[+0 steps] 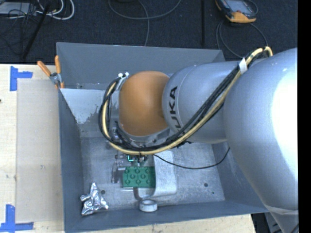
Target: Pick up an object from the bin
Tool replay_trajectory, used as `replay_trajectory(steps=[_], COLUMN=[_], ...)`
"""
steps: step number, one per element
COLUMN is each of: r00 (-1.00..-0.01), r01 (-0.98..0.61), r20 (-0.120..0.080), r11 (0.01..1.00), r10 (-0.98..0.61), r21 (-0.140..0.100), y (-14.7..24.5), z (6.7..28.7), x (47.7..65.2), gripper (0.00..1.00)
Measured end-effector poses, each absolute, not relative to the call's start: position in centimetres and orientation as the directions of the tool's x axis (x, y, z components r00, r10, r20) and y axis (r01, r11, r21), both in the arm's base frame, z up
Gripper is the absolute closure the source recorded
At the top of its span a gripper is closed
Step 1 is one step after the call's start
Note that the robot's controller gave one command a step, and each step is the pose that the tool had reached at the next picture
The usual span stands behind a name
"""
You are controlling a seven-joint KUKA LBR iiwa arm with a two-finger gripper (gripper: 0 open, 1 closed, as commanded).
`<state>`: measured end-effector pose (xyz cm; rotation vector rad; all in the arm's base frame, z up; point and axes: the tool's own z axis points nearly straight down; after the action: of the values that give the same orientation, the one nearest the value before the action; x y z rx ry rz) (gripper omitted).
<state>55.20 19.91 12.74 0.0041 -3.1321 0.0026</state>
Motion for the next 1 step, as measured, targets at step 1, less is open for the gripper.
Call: replay_trajectory(steps=[1], r00=[-0.995], r01=[0.105], r20=[-0.002], r11=[0.995], r10=[0.105], r21=[0.004], y=[12.48], z=[7.04], x=[49.83], gripper=[0.0])
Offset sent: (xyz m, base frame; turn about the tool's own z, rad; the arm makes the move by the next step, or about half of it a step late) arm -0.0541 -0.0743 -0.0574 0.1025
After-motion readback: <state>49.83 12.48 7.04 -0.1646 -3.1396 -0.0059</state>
